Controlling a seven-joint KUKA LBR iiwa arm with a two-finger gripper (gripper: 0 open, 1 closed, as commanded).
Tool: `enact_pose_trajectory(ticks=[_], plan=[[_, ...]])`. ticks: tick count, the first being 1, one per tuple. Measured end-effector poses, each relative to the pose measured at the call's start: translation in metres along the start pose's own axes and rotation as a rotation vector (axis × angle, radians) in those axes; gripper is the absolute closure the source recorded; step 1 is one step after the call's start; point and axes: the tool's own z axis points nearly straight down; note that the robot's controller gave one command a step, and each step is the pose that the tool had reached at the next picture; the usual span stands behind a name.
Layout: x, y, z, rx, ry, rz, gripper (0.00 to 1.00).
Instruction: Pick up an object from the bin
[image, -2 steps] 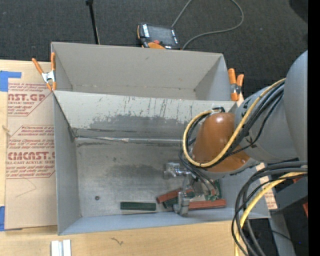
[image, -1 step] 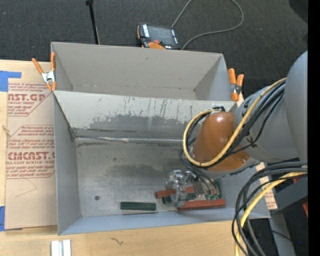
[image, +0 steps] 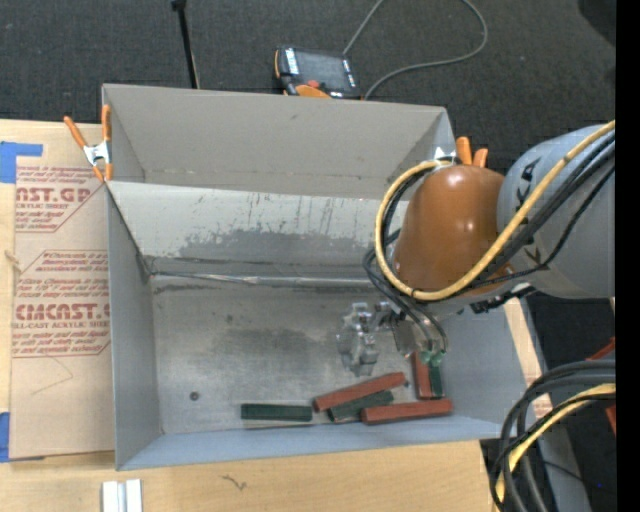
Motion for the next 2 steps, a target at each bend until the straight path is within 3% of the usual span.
enact_pose_trajectory(ticks=[1, 2], plan=[[0.002, -0.001, 0.004, 0.0, 0.008, 0.001, 0.0], [0.013, -0.009, 0.103, 0.001, 0.005, -0.053, 0.0]])
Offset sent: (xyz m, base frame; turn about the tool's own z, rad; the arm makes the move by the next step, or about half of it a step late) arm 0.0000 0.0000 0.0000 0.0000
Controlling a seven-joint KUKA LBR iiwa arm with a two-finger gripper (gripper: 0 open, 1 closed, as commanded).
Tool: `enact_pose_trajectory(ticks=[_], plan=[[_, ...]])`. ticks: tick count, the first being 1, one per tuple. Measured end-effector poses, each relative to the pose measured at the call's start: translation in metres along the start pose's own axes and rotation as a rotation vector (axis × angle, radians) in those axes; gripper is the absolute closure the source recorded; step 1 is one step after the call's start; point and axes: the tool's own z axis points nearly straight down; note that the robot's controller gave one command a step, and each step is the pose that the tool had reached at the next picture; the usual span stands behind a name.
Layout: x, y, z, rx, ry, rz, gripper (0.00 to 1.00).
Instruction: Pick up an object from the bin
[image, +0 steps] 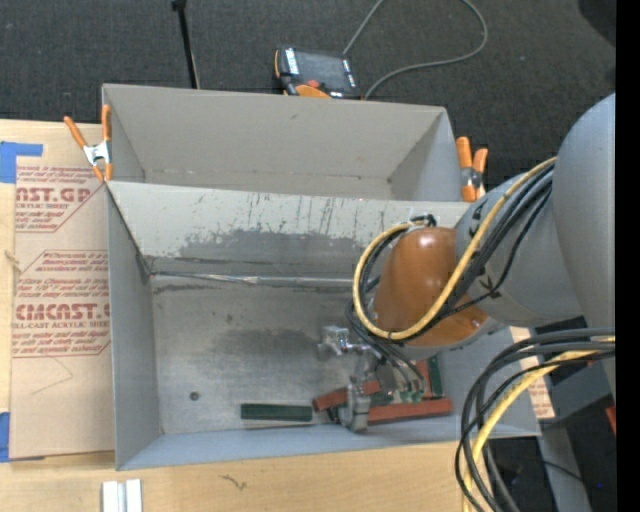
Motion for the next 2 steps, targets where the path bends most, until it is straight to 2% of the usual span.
enact_pose_trajectory(ticks=[1, 2], plan=[[0.0, 0.0, -0.005, 0.0, 0.005, -0.001, 1.0], [0.002, 0.007, -0.104, 0.0, -0.004, -0.037, 1.0]])
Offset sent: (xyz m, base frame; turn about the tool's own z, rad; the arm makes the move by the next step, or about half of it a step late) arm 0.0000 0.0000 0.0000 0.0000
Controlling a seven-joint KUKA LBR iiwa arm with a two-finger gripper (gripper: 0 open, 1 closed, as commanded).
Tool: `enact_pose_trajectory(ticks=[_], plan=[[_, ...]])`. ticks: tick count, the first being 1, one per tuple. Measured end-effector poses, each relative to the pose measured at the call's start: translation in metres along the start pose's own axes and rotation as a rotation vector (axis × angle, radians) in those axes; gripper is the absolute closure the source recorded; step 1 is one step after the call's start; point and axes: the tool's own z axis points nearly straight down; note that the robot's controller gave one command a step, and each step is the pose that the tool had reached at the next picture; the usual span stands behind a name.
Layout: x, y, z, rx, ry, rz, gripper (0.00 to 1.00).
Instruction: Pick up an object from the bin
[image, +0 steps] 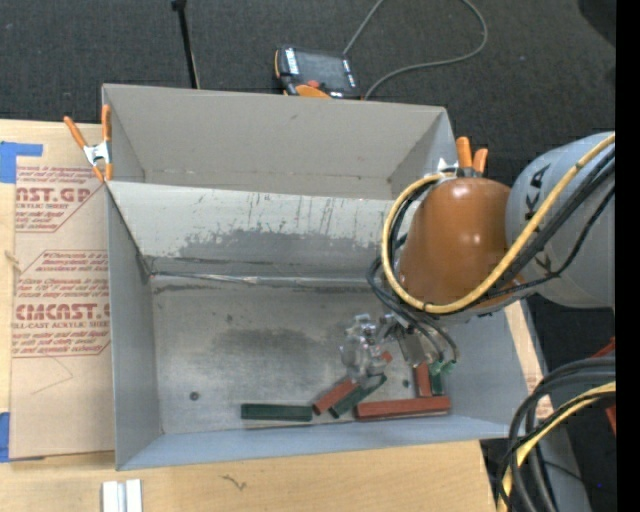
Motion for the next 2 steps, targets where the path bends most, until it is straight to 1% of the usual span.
enact_pose_trajectory(ticks=[1, 2], plan=[[0.002, 0.0, 0.004, -0.001, 0.007, 0.0, 0.0], [-0.002, -0.044, 0.105, -0.002, 0.013, -0.101, 0.0]])
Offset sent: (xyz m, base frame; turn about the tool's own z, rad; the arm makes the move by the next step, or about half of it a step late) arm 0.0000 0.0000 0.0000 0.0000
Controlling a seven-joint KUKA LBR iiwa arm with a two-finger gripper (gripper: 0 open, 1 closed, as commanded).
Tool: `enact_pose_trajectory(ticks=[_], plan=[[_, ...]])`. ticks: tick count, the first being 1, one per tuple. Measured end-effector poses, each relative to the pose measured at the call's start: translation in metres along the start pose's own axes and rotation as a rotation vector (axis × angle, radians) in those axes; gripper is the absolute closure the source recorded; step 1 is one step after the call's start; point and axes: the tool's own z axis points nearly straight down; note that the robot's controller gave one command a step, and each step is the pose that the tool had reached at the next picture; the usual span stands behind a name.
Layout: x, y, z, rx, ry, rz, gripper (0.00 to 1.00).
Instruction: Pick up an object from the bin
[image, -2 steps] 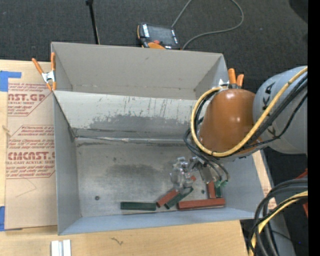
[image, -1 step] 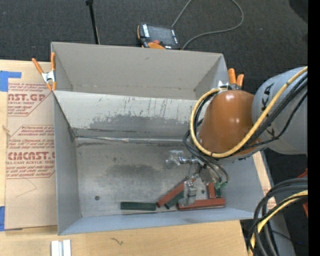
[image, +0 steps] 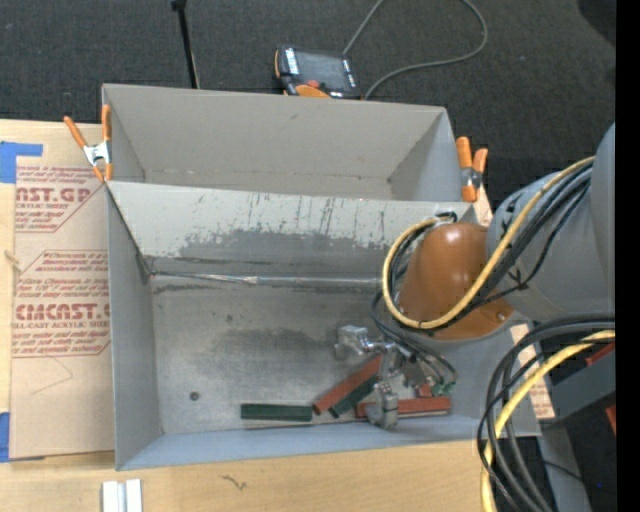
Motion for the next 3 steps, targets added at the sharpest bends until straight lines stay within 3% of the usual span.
enact_pose_trajectory(ticks=[1, 2, 3], plan=[[-0.002, 0.001, -0.006, 0.0, -0.002, -0.001, 1.0], [-0.005, 0.007, -0.117, 0.004, -0.012, -0.064, 1.0], [-0.012, 0.013, -0.257, 0.005, -0.016, -0.071, 1.0]])
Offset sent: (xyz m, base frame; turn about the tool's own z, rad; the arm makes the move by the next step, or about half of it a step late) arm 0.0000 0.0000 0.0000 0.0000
